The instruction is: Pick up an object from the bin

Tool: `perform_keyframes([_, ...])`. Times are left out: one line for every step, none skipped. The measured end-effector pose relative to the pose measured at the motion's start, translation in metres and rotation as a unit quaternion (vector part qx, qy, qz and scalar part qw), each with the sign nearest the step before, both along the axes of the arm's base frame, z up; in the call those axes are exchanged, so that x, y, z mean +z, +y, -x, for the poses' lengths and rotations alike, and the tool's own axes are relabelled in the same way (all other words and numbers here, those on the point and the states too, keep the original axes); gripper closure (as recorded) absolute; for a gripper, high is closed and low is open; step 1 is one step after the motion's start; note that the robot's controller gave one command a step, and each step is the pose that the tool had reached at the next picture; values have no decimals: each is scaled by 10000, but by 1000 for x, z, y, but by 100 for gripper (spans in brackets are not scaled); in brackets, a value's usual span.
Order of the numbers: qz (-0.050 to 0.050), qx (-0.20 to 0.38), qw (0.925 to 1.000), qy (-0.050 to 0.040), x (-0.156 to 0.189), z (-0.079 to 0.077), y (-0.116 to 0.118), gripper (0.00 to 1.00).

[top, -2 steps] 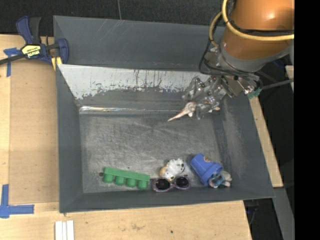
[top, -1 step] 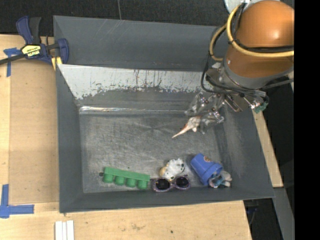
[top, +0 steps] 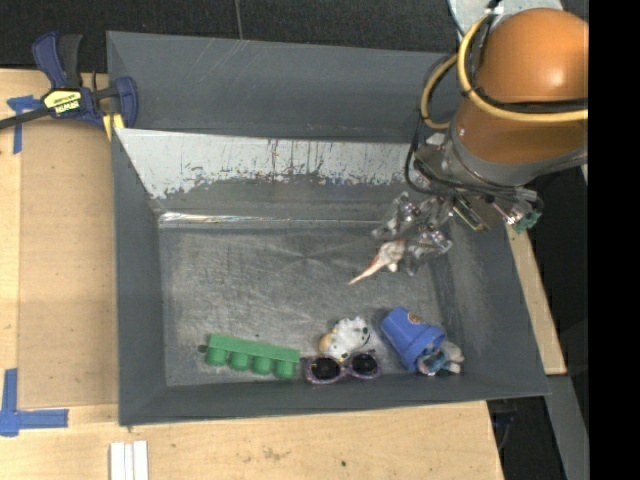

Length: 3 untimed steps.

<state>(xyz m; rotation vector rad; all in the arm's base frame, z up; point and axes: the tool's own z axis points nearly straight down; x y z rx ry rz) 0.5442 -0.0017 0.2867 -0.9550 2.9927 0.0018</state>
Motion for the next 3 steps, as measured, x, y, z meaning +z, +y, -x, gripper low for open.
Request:
perform_keyframes([1, -890, 9960, -9, -6, 14, -1, 100])
perform_keyframes([1, -893, 9960, -9, -6, 14, -1, 100])
perform_keyframes([3, 948, 9955, -7, -23, 26, -10, 100])
